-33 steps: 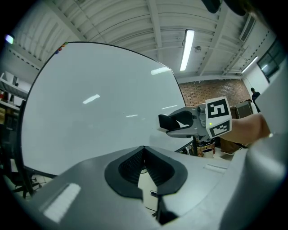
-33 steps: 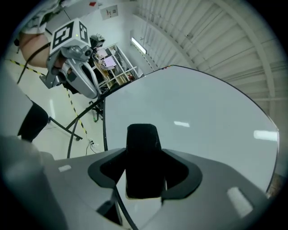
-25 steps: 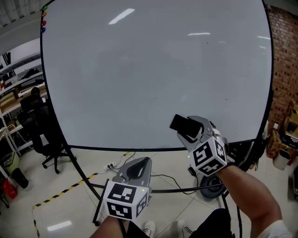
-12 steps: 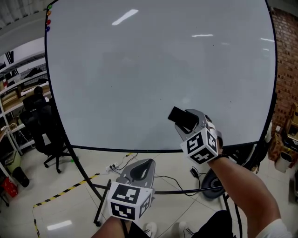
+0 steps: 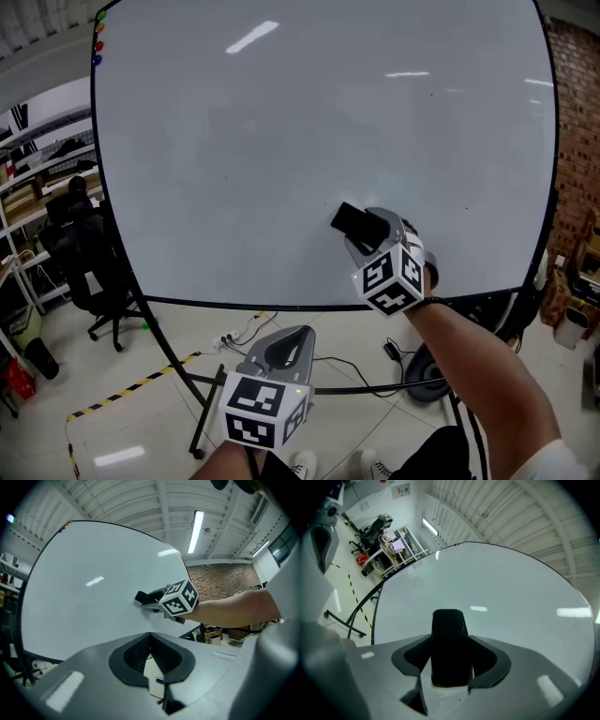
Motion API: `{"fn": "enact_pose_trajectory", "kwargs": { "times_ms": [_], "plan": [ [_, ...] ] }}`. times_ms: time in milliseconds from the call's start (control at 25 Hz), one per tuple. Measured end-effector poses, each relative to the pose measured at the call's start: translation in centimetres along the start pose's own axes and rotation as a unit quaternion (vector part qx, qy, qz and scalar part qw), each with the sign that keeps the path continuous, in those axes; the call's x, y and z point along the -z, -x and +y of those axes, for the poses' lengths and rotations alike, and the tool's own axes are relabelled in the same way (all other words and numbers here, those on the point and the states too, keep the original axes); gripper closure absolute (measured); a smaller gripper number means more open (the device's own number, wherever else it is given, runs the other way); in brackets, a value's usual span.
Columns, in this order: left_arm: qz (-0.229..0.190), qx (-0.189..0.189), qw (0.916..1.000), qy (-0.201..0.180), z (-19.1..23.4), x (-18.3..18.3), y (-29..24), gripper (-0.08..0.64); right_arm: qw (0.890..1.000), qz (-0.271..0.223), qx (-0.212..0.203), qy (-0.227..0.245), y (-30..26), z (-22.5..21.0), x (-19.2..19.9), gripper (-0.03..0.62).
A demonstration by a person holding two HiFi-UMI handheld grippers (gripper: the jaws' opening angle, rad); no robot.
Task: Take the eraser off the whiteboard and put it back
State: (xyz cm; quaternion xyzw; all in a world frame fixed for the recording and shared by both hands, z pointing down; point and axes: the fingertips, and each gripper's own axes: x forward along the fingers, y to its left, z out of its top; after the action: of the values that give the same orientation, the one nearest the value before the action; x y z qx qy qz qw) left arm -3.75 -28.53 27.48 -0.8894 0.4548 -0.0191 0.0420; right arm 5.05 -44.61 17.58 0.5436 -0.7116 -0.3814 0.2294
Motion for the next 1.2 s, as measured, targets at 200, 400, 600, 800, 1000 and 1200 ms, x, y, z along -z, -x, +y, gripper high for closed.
{"fn": "enact_pose_trajectory", "kwargs": {
  "times_ms": [200,400,600,800,1000,1200],
  "plan": [
    [0.004,0.003,1.0000,0.000,-0.1,0.1,0.0,0.543,1.000,-0.003,0.008,0.025,-0.8,0.1,-0.8,0.347],
    [0.005,0.002,1.0000,-0.001,0.0,0.4,-0.1,0.543,0.999,0.006,0.009,0.035,-0.9,0.4,-0.5,0.344],
    [0.004,0.005,1.0000,-0.002,-0.3,0.3,-0.2,0.543,0.999,0.024,-0.001,0.040,-1.0,0.7,0.3,0.314],
    [0.004,0.006,1.0000,-0.002,-0.2,0.3,0.0,0.543,0.998,0.026,-0.003,0.055,-1.3,1.2,0.0,0.311],
    [0.004,0.005,1.0000,-0.002,-0.3,0.4,-0.1,0.543,0.998,0.022,-0.006,0.056,-0.9,1.2,0.0,0.311],
    [0.002,0.004,1.0000,0.002,-0.3,0.4,-0.1,0.543,0.997,0.016,-0.008,0.070,0.0,1.6,-0.3,0.311]
  ]
}}
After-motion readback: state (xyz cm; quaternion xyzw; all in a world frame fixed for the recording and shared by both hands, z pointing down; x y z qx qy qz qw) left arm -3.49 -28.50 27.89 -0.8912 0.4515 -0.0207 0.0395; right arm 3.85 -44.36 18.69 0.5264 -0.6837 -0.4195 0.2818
